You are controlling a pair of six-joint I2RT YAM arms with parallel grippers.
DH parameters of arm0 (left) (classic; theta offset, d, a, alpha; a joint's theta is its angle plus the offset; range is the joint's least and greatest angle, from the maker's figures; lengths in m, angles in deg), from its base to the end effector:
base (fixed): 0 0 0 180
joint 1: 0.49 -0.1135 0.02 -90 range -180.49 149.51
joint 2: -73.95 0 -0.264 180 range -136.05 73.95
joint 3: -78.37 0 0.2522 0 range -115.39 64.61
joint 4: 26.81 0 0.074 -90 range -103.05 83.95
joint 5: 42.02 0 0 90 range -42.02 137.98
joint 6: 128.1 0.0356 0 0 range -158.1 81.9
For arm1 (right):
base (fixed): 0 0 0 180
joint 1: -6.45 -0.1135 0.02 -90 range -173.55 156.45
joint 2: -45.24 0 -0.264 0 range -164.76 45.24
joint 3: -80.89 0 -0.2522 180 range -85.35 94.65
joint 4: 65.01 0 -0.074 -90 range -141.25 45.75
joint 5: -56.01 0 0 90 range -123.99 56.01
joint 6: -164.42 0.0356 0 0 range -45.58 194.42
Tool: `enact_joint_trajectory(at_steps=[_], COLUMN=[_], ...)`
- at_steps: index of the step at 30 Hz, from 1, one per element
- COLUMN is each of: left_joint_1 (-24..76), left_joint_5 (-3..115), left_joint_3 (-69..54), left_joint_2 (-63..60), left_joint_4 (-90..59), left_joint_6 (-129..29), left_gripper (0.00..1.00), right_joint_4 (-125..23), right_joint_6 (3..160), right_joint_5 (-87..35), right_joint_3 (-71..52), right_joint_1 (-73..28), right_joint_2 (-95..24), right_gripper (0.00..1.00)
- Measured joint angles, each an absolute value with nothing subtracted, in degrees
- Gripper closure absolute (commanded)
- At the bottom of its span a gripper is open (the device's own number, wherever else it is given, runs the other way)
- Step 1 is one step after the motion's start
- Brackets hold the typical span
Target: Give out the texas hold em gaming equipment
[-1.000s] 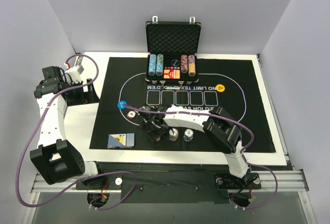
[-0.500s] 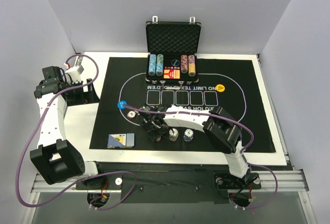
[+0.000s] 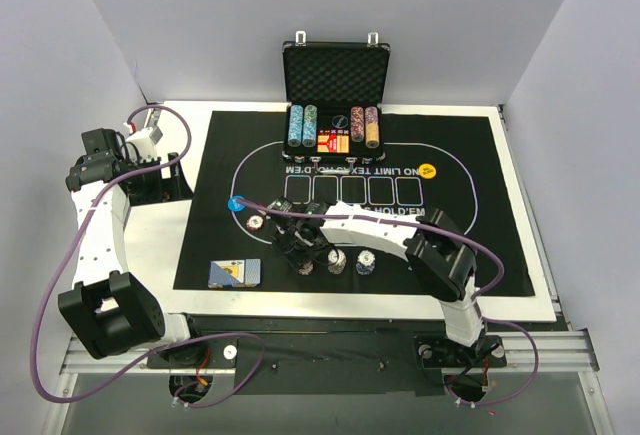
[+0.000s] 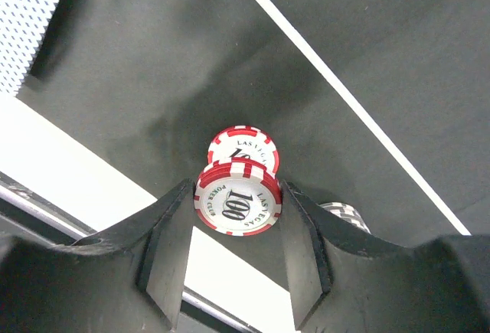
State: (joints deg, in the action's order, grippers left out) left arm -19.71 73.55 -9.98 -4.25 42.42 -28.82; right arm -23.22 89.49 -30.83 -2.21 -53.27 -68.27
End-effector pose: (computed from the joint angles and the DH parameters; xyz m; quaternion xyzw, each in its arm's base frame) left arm 0.2589 0.0740 0.3253 -0.0227 0.9415 -0.1427 0.3045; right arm 0.2123 0.3675 0.1902 -0.3723 0.8869 0.1864 0.2001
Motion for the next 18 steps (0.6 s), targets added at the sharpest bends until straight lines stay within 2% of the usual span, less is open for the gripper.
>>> enact_joint_trajectory(at_steps=[9,15,18], left_joint_1=[-19.7,-19.7,-19.7], left_joint_5=[73.5,73.5,73.5], left_joint_3=[-10.0,-10.0,-10.0], left_joint_2=[-4.2,-4.2,-4.2], left_joint_4=[42.4,42.4,42.5], left_joint_6=[-28.8,-28.7,-28.6], left_gripper=[0.04,0.04,0.04], right_joint_4=[-22.5,-22.3,-22.5], right_joint_6=[89.5,92.2,95.0], right_joint_5=[-31.7,-33.9,-35.3], right_joint_3=[0.8,0.8,-0.4], right_joint_1=[-50.4,-40.3,-31.5], right_joint_2=[-65.3,-63.1,-61.0], right_gripper=[0.62,0.63,0.63])
